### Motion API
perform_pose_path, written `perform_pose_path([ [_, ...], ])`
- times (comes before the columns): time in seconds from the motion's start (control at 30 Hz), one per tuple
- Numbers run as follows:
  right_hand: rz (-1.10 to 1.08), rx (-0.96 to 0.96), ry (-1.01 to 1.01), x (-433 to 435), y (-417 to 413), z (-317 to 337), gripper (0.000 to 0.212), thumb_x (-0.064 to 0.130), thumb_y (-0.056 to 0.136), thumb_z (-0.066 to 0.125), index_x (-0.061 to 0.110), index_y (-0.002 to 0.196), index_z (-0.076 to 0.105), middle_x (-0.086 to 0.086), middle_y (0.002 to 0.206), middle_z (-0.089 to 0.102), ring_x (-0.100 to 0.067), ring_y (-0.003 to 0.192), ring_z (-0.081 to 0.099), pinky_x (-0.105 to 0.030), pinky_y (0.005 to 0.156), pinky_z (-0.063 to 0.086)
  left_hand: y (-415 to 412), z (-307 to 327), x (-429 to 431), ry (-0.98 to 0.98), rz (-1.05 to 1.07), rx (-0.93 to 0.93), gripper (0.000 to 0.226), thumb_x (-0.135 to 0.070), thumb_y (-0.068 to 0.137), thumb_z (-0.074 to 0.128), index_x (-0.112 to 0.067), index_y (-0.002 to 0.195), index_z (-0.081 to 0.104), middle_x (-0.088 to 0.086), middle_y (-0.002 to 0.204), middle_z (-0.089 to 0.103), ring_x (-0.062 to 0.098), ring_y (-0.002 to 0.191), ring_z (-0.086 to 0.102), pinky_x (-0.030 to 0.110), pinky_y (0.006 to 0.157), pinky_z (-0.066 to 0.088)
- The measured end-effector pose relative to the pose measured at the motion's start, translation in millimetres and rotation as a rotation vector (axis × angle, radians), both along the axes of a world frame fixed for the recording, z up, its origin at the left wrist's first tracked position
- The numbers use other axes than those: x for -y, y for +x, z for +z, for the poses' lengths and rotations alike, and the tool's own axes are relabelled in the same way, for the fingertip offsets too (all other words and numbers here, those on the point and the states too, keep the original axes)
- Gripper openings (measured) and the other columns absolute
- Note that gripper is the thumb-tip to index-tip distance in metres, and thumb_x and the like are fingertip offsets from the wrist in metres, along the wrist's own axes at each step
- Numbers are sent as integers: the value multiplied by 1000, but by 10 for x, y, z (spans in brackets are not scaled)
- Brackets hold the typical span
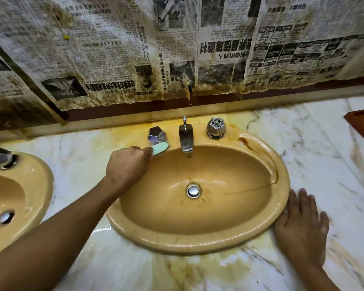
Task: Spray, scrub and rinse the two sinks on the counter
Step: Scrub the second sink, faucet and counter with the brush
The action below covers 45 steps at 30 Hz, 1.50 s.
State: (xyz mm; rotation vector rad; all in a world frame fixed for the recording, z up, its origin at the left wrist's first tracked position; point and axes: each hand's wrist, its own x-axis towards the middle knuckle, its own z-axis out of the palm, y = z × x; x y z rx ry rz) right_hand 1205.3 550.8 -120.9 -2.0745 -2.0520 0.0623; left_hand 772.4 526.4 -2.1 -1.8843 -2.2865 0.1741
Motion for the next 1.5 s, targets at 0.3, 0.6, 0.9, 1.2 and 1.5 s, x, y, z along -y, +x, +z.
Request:
perform_pose_path([
  [0.3,-9,-18,-7,10,3,12,66,34,94,25,11,153,44,-14,163,37,-33,152,29,-62,119,22,199,-100,-136,-6,123,124,27,-32,105,47,-26,123,67,5,86,70,28,70,63,31,55,46],
  [0.6,-13,0,-14,-4,-5,11,66,34,95,25,10,154,43,-14,163,36,-32,152,29,-60,120,21,-318,-161,136,150,488,377,30,-33,104,52,-26,124,73,10,109,76,32,88,68,38,73,58],
  [0.9,-15,-17,-9,-2,-7,4,67,34,93,26,10,153,44,-14,163,37,-32,152,29,-61,119,21,-527,-103,221,68,530,402,29,-34,101,55,-34,123,73,8,120,72,34,104,65,36,75,50],
  [1.2,-20,-27,-61,-1,-9,40,68,38,95,21,17,157,38,-8,167,30,-26,155,21,-56,123,15,-574,-75,516,18,517,327,30,-35,103,53,-35,126,71,6,117,73,32,100,66,33,70,46],
  [1.5,-23,-34,-60,1,-5,49,67,37,95,21,17,157,37,-8,167,29,-27,156,20,-57,123,15,-638,-61,760,-7,508,374,28,-39,100,56,-38,123,73,3,120,73,30,104,65,35,72,50],
])
